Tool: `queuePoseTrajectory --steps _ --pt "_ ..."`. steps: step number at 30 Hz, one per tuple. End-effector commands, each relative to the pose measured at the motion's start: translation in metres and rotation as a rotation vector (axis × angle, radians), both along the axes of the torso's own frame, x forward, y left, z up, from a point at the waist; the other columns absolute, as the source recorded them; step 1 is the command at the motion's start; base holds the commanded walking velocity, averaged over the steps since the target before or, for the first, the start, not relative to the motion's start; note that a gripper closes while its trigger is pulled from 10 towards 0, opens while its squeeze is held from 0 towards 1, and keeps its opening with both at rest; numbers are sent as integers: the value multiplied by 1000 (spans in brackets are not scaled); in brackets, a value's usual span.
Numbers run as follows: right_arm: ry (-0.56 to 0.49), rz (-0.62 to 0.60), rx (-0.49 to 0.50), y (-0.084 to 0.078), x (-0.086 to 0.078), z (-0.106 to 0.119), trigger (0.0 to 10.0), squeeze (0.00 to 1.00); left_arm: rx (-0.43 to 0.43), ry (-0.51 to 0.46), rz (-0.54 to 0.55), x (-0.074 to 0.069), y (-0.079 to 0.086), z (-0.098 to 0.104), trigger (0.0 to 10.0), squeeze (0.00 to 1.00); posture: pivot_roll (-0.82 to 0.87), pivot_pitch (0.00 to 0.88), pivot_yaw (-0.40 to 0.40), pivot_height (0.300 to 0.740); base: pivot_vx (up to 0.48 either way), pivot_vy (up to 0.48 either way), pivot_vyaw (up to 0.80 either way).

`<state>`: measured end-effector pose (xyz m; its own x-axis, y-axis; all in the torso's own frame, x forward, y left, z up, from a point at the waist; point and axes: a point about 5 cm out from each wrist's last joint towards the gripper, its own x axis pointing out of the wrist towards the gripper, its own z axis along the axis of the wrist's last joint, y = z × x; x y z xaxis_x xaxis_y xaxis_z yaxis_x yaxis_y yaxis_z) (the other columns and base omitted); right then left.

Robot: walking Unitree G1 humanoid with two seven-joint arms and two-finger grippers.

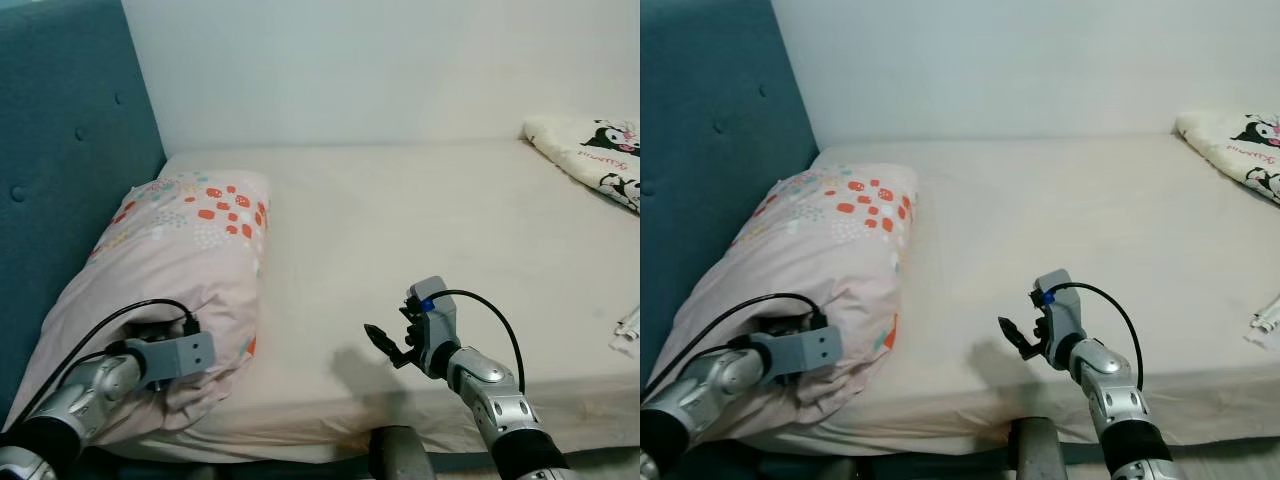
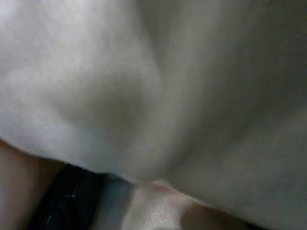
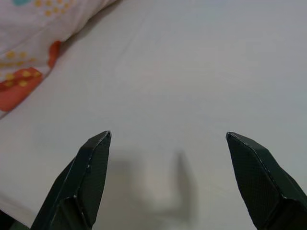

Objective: Clean up the room

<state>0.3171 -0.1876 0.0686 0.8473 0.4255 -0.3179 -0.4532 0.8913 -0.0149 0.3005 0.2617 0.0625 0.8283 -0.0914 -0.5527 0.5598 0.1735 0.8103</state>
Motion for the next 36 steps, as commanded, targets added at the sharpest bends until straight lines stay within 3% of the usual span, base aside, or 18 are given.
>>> queuePoseTrajectory --steps 1,4,5,6,7,8,10,11,13,15,21,24,27,28,29,31,32,36 --pt "11 -12 8 -1 -1 -1 10000 0 38 79 63 -11 26 1 10000 0 10 32 -26 540 0 0 0" --pt "12 -12 6 -1 -1 -1 10000 0 -7 118 43 -14 24 2 10000 0 12 30 -27 540 0 0 0" --pt "14 -9 0 -2 0 0 10000 0 -297 271 -107 -29 -15 8 10000 0 10 25 -29 540 0 0 0" --pt "14 -9 0 -2 0 0 10000 0 -297 271 -107 -29 -15 8 10000 0 10 25 -29 540 0 0 0" --pt "15 -8 -2 -3 0 0 10000 0 -391 321 -172 -37 -29 13 10000 0 10 25 -29 540 0 0 0" --pt "15 -8 -2 -3 0 0 10000 0 -391 321 -172 -37 -29 13 10000 0 10 25 -29 540 0 0 0" --pt "16 -6 -5 -3 0 0 10000 0 -517 499 -299 -63 -47 25 10000 0 13 20 -32 540 0 0 0" --pt "16 -6 -5 -3 0 0 10000 0 -517 499 -299 -63 -47 25 10000 0 13 20 -32 540 0 0 0" --pt "17 -2 -9 -3 0 0 10000 0 -589 638 -391 -86 -55 37 10000 0 14 18 -33 540 0 0 0" --pt "17 -1 -9 -3 1 0 10000 0 -595 695 -415 -96 -54 40 10000 0 17 16 -34 540 0 0 0" --pt "16 1 -10 -3 1 1 10000 0 -494 774 -357 -107 -36 31 10000 0 19 13 -34 540 0 0 0" --pt "13 1 -8 -2 2 2 10000 0 -328 724 -201 -96 -9 10 10000 0 21 18 -35 540 0 0 0" --pt "12 1 -6 -2 2 2 10000 0 -256 691 -141 -90 1 1 10000 0 20 19 -35 540 0 0 0" --pt "12 1 -7 -2 2 2 10000 0 -201 612 -100 -80 5 -7 10000 0 16 24 -33 540 0 0 0" --pt "12 1 -7 -2 2 2 10000 0 -201 612 -100 -80 5 -7 10000 0 16 24 -33 540 0 0 0" --pt "12 -1 -7 -2 2 2 10000 0 -114 434 -43 -57 6 -13 10000 0 9 27 -32 540 0 0 0" --pt "12 -1 -7 -2 2 2 10000 0 -114 434 -43 -57 6 -13 10000 0 9 27 -32 540 0 0 0" --pt "8 -10 -6 -4 1 3 10000 0 83 212 -49 -27 11 -2 10000 0 2 29 -29 540 0 0 0"
